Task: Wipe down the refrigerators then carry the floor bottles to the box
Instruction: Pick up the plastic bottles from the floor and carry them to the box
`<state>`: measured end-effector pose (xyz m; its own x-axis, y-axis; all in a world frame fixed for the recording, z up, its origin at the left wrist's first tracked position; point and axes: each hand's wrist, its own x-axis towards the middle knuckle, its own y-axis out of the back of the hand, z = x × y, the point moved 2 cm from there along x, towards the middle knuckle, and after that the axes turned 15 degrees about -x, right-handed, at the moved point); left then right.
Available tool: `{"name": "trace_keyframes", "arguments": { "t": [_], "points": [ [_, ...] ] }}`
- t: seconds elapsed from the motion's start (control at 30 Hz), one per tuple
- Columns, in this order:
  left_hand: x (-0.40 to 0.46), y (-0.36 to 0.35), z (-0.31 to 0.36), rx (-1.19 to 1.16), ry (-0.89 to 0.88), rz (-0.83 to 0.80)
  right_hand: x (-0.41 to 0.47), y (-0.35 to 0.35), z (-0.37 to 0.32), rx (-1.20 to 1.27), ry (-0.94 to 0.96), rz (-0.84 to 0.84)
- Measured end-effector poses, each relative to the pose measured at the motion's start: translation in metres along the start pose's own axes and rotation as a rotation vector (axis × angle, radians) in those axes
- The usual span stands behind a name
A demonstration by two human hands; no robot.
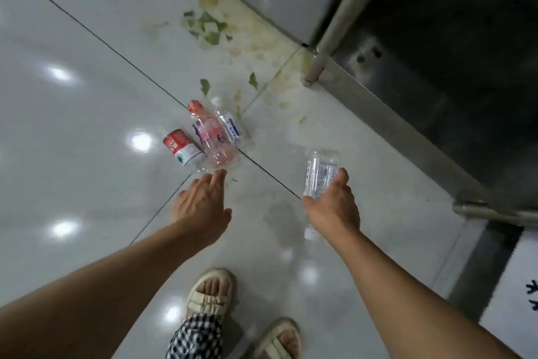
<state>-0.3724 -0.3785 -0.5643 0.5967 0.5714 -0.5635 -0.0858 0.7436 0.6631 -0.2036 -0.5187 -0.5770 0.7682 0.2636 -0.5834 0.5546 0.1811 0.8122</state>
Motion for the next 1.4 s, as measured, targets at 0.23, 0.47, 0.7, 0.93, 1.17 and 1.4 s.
{"name": "trace_keyframes", "arguments": {
  "t": [0.23, 0.47, 0.7, 0.93, 1.17, 1.4],
  "points": [
    [-0.005, 0.074, -0.058, -0.110, 0.224, 0.078, -0.004, 0.027, -0.109, -0.082, 0.209, 0.017],
    [0.014, 0.054, -0.097, -0.242, 0.418, 0.087, 0.027, -0.003, -0.162, -0.213, 0.331, -0.038],
    [0.072, -0.006, -0.119, -0.454, 0.579, 0.165, 0.075, -0.052, -0.187, -0.302, 0.495, -0.104],
    [0.142, -0.055, -0.149, -0.561, 0.694, 0.278, 0.114, -0.093, -0.201, -0.338, 0.605, -0.055],
    [0.189, -0.079, -0.176, -0.791, 0.711, 0.407, 0.137, -0.121, -0.212, -0.327, 0.673, 0.011],
    [0.208, -0.087, -0.174, -0.920, 0.771, 0.501, 0.139, -0.127, -0.202, -0.333, 0.688, 0.036]
  ]
}}
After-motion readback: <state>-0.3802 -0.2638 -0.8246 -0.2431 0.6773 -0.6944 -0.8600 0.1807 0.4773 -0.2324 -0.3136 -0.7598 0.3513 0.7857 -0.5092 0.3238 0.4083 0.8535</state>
